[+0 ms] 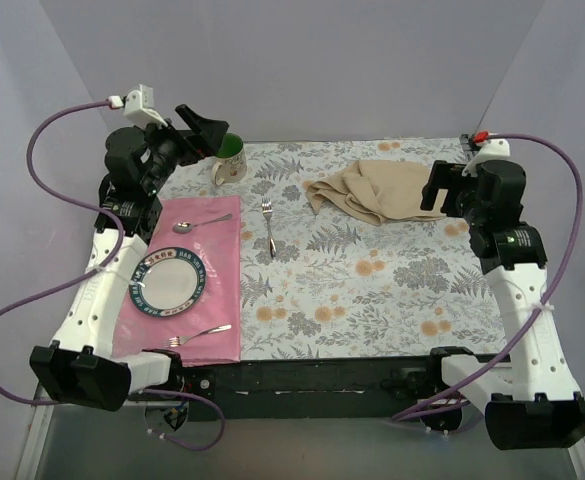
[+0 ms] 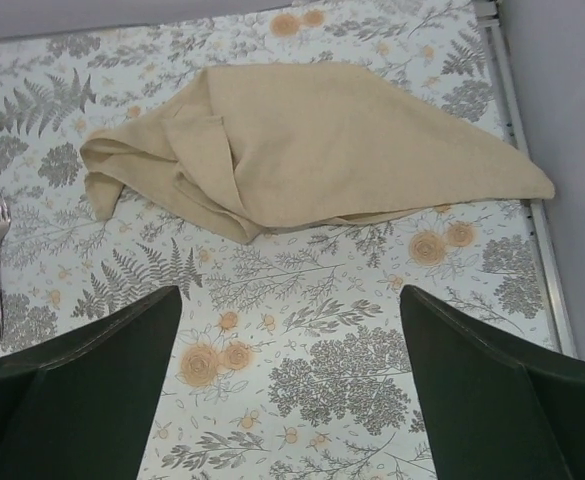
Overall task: Fold the napkin, place the utensils inside, and roll it up
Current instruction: Move the napkin to the centre of the board, then flatten the napkin out
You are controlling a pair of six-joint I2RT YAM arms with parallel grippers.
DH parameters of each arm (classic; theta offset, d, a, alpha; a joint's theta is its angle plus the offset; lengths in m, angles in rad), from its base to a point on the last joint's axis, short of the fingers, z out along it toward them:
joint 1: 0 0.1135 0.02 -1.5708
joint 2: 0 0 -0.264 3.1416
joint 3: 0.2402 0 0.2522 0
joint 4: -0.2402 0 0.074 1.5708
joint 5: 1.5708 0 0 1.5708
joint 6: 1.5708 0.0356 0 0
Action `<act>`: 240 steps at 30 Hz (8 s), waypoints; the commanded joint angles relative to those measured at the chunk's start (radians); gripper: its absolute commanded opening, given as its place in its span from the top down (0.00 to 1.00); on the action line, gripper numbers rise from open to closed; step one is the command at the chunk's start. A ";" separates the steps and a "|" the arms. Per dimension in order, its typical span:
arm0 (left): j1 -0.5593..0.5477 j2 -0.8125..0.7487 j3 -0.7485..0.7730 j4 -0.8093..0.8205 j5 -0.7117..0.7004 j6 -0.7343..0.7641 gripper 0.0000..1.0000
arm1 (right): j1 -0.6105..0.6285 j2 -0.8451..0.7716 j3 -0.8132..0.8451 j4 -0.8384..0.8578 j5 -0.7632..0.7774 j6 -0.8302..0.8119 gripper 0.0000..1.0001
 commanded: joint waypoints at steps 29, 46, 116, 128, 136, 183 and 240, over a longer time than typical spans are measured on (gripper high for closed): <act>-0.312 0.665 0.078 -0.331 -0.324 0.060 0.18 | 0.104 1.159 0.478 0.041 -0.098 0.113 0.28; -0.338 0.661 0.020 -0.086 -0.040 -0.015 0.15 | 0.280 0.636 -0.169 0.336 -0.256 0.172 0.29; -0.352 0.121 0.485 -0.032 0.172 0.063 1.00 | 0.429 -0.184 0.468 0.072 0.051 -0.296 0.99; -0.352 0.436 0.566 -0.103 0.282 0.063 1.00 | 0.427 -0.136 0.457 -0.121 0.666 -0.232 0.99; -0.424 1.031 0.871 -0.170 0.176 0.141 1.00 | 0.429 0.191 0.285 -0.397 1.198 0.085 0.99; -0.516 0.438 -0.092 -0.071 0.108 -0.006 0.12 | 0.114 0.642 -0.143 0.371 -0.008 0.636 0.39; -0.525 0.596 -0.169 -0.012 0.066 -0.045 0.18 | 0.039 1.402 0.979 0.133 -0.209 0.285 0.34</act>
